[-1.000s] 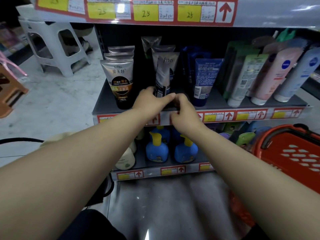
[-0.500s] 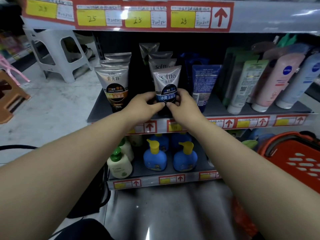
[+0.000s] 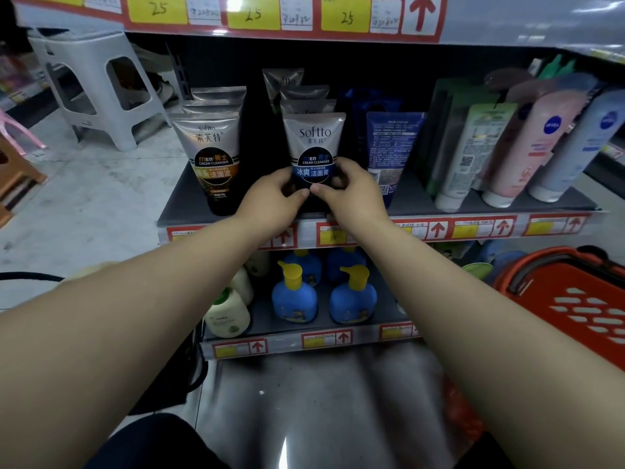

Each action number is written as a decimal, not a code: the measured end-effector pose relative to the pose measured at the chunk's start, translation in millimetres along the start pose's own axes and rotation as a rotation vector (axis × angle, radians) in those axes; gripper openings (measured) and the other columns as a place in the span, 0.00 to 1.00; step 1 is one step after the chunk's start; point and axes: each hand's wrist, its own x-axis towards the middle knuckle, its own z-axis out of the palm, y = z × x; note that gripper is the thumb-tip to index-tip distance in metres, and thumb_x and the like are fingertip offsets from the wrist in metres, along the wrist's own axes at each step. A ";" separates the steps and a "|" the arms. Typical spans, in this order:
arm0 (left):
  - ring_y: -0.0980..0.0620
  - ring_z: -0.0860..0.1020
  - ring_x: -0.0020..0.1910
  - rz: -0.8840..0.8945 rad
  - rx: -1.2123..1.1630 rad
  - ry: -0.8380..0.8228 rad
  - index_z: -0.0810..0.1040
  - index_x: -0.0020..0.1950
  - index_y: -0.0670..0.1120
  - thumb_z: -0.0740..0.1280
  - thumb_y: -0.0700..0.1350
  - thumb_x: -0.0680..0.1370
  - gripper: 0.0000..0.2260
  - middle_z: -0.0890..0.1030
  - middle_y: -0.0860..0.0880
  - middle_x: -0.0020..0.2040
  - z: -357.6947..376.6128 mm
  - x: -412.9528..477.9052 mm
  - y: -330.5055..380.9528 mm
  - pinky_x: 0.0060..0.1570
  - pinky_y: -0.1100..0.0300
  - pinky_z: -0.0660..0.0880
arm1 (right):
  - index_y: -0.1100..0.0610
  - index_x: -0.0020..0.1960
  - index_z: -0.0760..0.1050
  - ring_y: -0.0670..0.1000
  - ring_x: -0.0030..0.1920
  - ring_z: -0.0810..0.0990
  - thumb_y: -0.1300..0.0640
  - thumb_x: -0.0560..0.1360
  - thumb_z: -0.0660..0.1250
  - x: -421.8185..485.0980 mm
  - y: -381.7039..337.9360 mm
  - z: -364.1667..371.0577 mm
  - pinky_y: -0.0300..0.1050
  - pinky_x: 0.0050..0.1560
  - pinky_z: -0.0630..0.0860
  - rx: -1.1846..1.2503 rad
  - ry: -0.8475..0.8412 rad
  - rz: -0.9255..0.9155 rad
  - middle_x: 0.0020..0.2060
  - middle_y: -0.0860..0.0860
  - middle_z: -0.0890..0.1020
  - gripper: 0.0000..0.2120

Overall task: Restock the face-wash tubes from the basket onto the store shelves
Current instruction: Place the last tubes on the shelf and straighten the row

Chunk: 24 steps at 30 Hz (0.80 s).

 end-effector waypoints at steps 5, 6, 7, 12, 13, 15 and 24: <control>0.49 0.75 0.62 -0.018 0.136 0.004 0.74 0.67 0.47 0.64 0.45 0.78 0.17 0.79 0.47 0.62 -0.6 -1.4 0.4 0.57 0.62 0.69 | 0.57 0.64 0.73 0.50 0.57 0.77 0.56 0.73 0.71 -1.5 -1.5 0.2 0.40 0.51 0.73 -0.040 -0.001 0.012 0.56 0.54 0.80 0.20; 0.47 0.75 0.62 -0.023 0.174 0.020 0.74 0.67 0.46 0.64 0.45 0.78 0.17 0.78 0.46 0.62 -0.5 -3.3 1.9 0.57 0.61 0.69 | 0.58 0.63 0.73 0.51 0.56 0.78 0.56 0.73 0.71 -2.2 -1.4 0.1 0.42 0.52 0.74 -0.047 -0.002 0.025 0.55 0.54 0.80 0.20; 0.45 0.74 0.62 -0.033 0.219 0.060 0.73 0.67 0.45 0.64 0.46 0.78 0.18 0.77 0.44 0.63 -0.5 -5.8 3.9 0.58 0.60 0.69 | 0.58 0.64 0.73 0.51 0.56 0.78 0.56 0.73 0.71 -3.6 -1.6 -0.1 0.43 0.53 0.75 -0.050 -0.003 0.037 0.55 0.54 0.81 0.20; 0.44 0.71 0.60 0.036 0.299 0.299 0.72 0.58 0.41 0.65 0.44 0.77 0.12 0.71 0.42 0.58 -2.1 -25.7 18.2 0.56 0.55 0.67 | 0.60 0.61 0.74 0.44 0.46 0.77 0.55 0.75 0.68 -17.8 -2.4 -9.1 0.28 0.42 0.71 0.018 0.135 0.056 0.45 0.49 0.80 0.16; 0.44 0.71 0.58 0.088 0.304 0.276 0.73 0.57 0.41 0.64 0.43 0.77 0.10 0.72 0.42 0.57 -1.0 -28.1 20.9 0.56 0.57 0.67 | 0.59 0.58 0.75 0.43 0.42 0.76 0.54 0.75 0.68 -20.7 -2.5 -12.7 0.26 0.39 0.69 0.005 0.168 0.040 0.40 0.46 0.79 0.13; 0.45 0.72 0.57 0.180 0.292 0.208 0.74 0.54 0.41 0.63 0.40 0.77 0.08 0.73 0.43 0.55 3.6 -29.8 28.0 0.55 0.57 0.68 | 0.58 0.51 0.75 0.41 0.36 0.74 0.53 0.76 0.67 -22.9 -2.7 -22.0 0.26 0.36 0.68 -0.015 0.231 0.032 0.34 0.43 0.76 0.09; 0.47 0.69 0.66 0.159 0.139 -0.038 0.65 0.71 0.42 0.62 0.39 0.76 0.22 0.69 0.43 0.67 50.9 -15.7 64.4 0.63 0.60 0.65 | 0.61 0.66 0.66 0.51 0.59 0.75 0.59 0.74 0.67 -5.8 8.6 -56.5 0.45 0.62 0.72 0.026 0.402 0.181 0.61 0.55 0.73 0.22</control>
